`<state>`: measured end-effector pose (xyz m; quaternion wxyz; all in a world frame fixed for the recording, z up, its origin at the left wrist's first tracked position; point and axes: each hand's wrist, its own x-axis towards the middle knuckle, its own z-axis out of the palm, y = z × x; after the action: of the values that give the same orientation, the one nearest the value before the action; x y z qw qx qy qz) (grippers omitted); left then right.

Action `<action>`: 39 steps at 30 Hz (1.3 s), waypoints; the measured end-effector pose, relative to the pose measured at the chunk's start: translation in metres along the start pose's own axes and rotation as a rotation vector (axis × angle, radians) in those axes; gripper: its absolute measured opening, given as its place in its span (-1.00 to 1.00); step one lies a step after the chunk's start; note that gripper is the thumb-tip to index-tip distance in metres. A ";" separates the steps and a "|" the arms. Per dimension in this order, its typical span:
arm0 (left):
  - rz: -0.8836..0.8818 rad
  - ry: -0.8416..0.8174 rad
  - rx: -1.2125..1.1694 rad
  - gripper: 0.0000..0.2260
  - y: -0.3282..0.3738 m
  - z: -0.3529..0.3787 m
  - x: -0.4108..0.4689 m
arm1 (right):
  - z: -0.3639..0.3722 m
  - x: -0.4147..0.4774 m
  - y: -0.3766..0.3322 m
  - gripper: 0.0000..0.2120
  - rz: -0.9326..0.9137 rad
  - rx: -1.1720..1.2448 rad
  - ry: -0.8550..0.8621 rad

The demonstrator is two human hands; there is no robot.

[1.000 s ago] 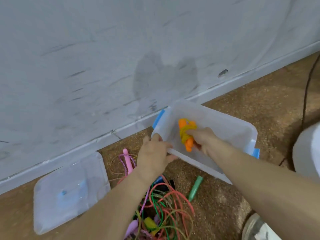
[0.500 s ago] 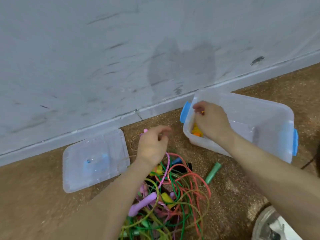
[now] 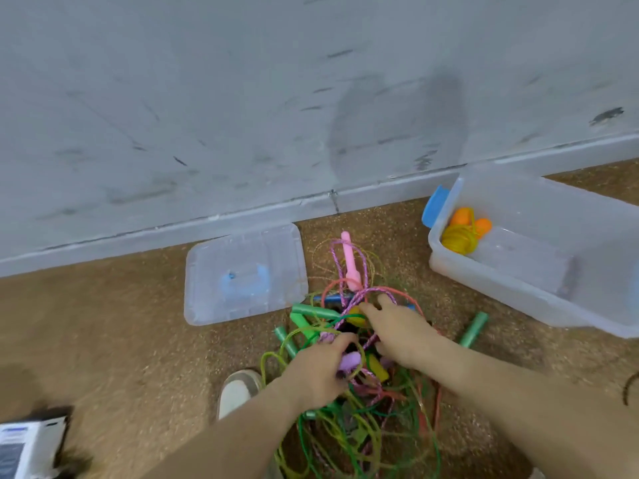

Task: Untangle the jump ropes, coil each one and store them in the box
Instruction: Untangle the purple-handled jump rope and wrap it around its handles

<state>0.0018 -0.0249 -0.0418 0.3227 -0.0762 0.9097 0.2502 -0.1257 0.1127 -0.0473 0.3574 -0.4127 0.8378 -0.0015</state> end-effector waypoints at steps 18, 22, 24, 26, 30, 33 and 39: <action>0.061 0.444 -0.780 -0.79 0.100 -0.245 -0.191 | -0.231 -0.185 -0.114 -0.83 -0.128 0.315 -0.084; 0.338 0.735 -1.049 -0.73 0.130 -0.288 -0.265 | -0.248 -0.238 -0.138 -0.80 -0.097 0.009 -0.030; 0.492 0.711 -1.158 -0.74 0.144 -0.292 -0.293 | -0.247 -0.254 -0.144 -0.67 -0.063 -0.016 0.140; 0.631 0.601 -1.269 -0.75 0.155 -0.287 -0.310 | -0.243 -0.266 -0.153 -0.33 -0.112 0.367 0.307; 0.840 0.381 -1.525 -0.75 0.175 -0.286 -0.318 | -0.223 -0.265 -0.170 -0.23 -0.361 0.900 0.114; 0.950 0.393 -1.757 -0.76 0.173 -0.299 -0.310 | -0.200 -0.256 -0.173 -0.74 -0.402 0.731 -0.063; 0.215 1.211 -1.609 -0.75 0.096 -0.323 -0.275 | -0.229 -0.271 -0.133 -0.82 -0.336 1.202 0.028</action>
<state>0.0104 -0.1109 0.3841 -0.3644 -0.3027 0.4836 0.7360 -0.0620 0.1463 0.3247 0.5110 -0.2655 0.6188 -0.5343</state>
